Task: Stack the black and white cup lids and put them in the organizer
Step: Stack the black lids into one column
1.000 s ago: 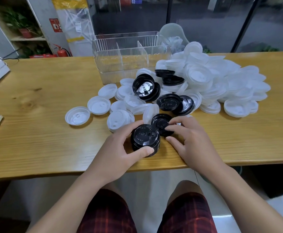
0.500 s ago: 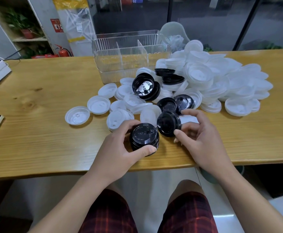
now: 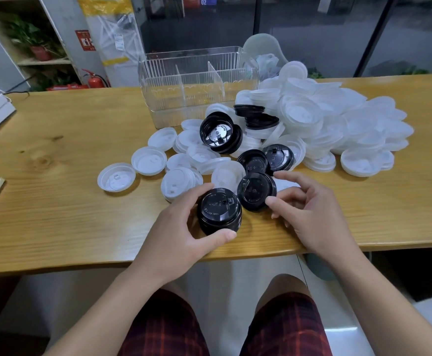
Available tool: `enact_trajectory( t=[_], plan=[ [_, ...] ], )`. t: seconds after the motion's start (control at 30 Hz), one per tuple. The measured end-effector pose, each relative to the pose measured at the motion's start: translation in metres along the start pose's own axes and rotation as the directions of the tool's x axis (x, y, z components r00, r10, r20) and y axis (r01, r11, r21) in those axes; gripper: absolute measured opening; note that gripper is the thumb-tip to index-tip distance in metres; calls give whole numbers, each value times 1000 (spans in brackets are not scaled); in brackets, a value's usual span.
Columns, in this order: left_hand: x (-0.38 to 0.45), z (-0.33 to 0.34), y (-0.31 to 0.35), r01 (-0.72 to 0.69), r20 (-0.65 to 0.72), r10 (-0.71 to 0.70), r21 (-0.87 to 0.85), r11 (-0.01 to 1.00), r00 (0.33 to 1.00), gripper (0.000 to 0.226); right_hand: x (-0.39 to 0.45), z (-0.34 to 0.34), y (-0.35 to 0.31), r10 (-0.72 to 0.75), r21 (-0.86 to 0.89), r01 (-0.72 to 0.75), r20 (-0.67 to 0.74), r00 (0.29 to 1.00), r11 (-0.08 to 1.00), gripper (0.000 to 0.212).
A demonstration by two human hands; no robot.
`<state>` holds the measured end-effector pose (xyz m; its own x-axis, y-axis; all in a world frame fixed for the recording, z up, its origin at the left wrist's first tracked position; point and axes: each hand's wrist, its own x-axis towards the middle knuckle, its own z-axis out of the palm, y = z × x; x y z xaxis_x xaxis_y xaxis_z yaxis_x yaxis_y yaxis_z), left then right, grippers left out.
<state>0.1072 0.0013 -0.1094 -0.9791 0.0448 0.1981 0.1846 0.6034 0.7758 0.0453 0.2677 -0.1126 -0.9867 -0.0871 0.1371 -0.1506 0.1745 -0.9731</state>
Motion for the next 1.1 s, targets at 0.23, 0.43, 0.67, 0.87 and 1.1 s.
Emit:
enact_trajectory(
  t=[0.23, 0.43, 0.67, 0.87, 1.1],
  plan=[
    [-1, -1, 1, -15, 15, 15, -8, 1000, 1000, 71, -9, -6, 0, -216, -551, 152, -53, 975, 821, 41],
    [-3, -1, 1, -19, 6, 19, 11, 1000, 1000, 72, 1, 10, -1, -275, -713, 311, 170, 946, 629, 78],
    [-4, -3, 1, -26, 11, 26, 20, 999, 1000, 72, 3, 11, -6, -208, -561, 252, 141, 968, 788, 75],
    [-2, -3, 2, -33, 14, 32, 29, 999, 999, 70, 6, 7, -6, -193, -493, 239, 143, 971, 836, 64],
    [-3, -4, 2, -49, 17, 48, 43, 998, 999, 69, 4, 13, -13, -268, -504, 289, 116, 956, 814, 52]
  ],
)
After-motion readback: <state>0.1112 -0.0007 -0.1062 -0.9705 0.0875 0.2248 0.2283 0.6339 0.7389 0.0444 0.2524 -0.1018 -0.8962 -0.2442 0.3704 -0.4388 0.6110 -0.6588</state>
